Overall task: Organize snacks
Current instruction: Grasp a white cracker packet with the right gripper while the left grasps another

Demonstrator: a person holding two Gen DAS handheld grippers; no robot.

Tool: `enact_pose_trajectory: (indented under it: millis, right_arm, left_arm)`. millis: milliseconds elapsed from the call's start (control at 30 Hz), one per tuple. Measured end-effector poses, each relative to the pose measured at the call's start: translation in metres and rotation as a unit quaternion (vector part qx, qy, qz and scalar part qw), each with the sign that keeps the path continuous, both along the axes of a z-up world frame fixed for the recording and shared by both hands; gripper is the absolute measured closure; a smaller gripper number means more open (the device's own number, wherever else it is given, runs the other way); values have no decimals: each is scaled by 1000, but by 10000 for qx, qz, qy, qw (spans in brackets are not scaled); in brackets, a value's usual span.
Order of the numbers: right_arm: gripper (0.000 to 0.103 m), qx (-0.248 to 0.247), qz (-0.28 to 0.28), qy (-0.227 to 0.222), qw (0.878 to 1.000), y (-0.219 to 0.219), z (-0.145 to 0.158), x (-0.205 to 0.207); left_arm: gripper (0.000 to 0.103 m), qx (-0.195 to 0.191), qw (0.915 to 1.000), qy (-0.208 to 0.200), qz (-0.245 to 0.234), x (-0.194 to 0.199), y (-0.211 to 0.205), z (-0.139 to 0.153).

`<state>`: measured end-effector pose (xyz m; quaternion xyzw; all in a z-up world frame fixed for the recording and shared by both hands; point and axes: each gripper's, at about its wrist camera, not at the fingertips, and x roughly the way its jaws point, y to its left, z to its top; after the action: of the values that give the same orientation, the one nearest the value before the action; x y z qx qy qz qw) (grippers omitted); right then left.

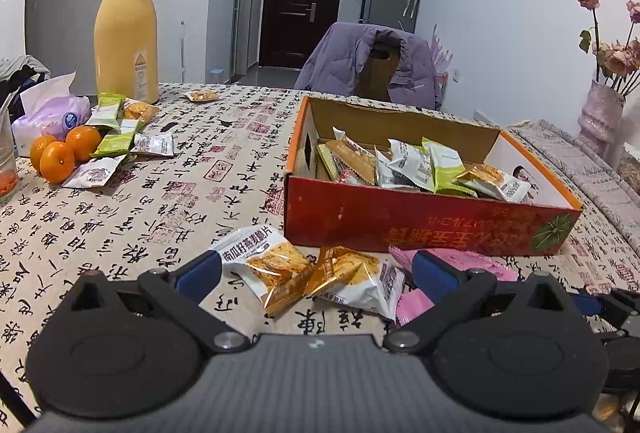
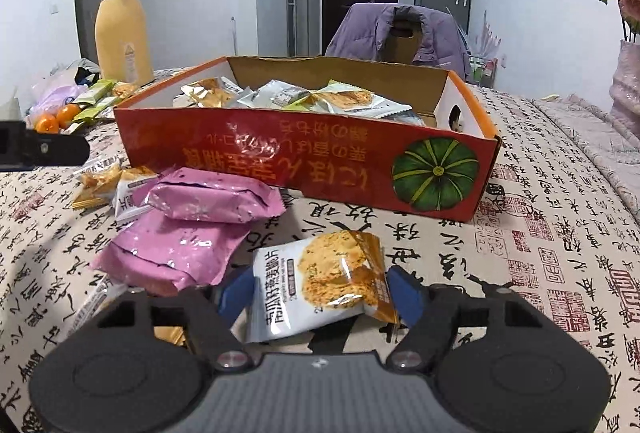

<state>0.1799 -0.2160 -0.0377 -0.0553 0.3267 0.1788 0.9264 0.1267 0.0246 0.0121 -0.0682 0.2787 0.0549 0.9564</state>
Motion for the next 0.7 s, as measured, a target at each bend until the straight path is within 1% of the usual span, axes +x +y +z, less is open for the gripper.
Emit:
enact_pose_trajectory:
  millis: [67,100,133,300,533,700]
  right_arm:
    - [37,30,27,-22,10000,0,0,-3]
    - [40,48,44,-31,10000,-1,0,-4]
    - [47,68,58,-54,9999,-1,1,-5]
    - [54,111,55,-180,9998,-5,4,-13]
    - [56,449,-109,-450,9979,-19,10,-30]
    - [56,561,-205,-690,9958,-28,14,-46]
  left_arm:
    - [0,14,10000,31,-14,-1,0,-1]
    - [0,19,10000,50,-13,-1,0,-2]
    - [0,23,10000,71,-8,-1,0,-3]
    - [0,-2,9999,163,6,-1,1,-7]
    - [0,-71,9994,326,-70,-3,-6,-13]
    - [0,-78,9988,424,-211,-3,-22,-18]
